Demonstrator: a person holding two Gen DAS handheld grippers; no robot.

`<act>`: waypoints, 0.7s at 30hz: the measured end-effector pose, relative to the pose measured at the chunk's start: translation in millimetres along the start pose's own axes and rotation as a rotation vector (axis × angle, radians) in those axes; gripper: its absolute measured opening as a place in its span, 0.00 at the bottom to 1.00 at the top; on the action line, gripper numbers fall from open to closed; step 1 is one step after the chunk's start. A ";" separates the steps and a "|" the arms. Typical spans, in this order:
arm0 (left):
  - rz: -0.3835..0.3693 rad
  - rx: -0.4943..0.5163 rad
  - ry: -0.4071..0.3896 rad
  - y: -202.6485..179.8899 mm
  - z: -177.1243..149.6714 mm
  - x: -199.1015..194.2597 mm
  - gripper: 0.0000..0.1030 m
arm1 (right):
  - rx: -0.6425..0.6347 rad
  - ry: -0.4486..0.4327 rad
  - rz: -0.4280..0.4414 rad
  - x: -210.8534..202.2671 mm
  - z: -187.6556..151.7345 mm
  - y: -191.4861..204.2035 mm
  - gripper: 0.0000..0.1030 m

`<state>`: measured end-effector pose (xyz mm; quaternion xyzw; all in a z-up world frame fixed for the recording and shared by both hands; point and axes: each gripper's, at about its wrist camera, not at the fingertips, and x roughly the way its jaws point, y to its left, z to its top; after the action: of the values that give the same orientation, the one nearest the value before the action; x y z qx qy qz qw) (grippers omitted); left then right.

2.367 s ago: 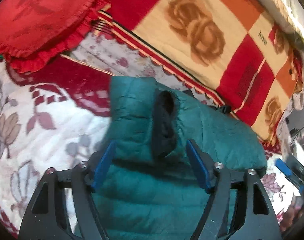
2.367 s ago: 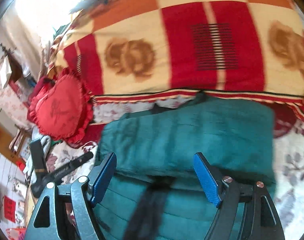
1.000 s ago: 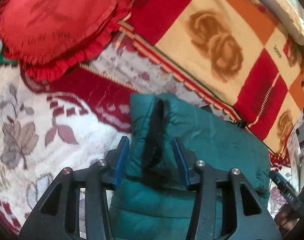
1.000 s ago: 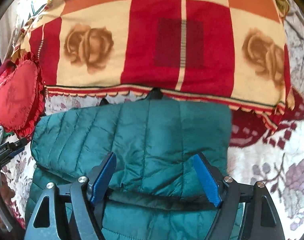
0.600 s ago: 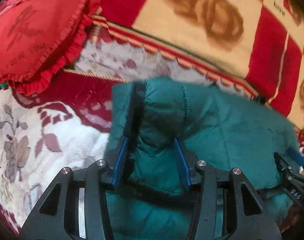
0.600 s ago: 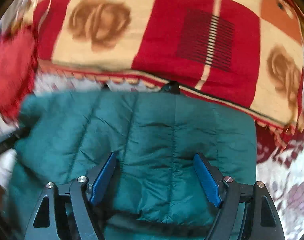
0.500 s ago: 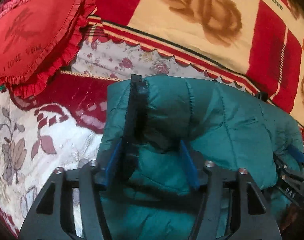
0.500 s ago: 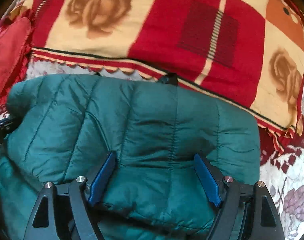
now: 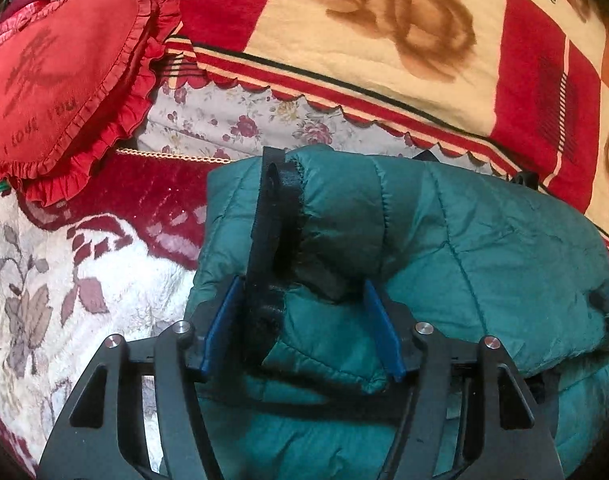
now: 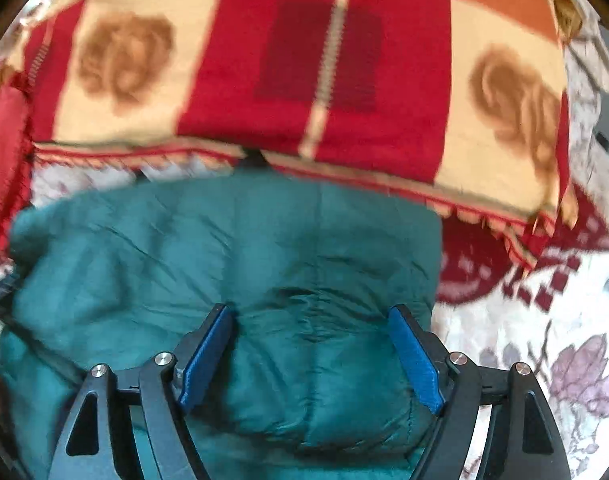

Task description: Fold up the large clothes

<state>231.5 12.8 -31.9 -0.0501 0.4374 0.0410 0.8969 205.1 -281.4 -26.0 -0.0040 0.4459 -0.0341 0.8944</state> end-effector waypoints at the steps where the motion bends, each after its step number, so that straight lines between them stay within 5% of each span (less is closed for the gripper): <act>1: -0.003 0.000 -0.001 -0.5 -0.4 0.2 0.65 | 0.006 -0.001 0.006 2.3 -2.6 -3.7 0.76; 7: 0.008 0.008 -0.011 -3.0 -2.9 1.2 0.65 | 0.031 -0.018 -0.023 -15.4 -2.1 -1.9 0.76; 13: 0.006 0.001 -0.012 -2.9 -4.0 3.4 0.66 | 0.024 -0.115 0.127 -59.8 5.2 31.9 0.76; 16: 0.007 0.002 -0.014 -2.3 -4.5 3.8 0.66 | -0.044 -0.099 0.171 -55.7 7.8 63.7 0.76; 21: 0.001 0.001 -0.013 -1.7 -5.4 5.3 0.68 | -0.101 -0.067 0.111 -24.7 -1.7 90.8 0.76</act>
<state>230.8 10.6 -39.2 -0.0491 0.4314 0.0416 0.8998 194.2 -189.2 -10.8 -0.0258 0.4162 0.0381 0.9081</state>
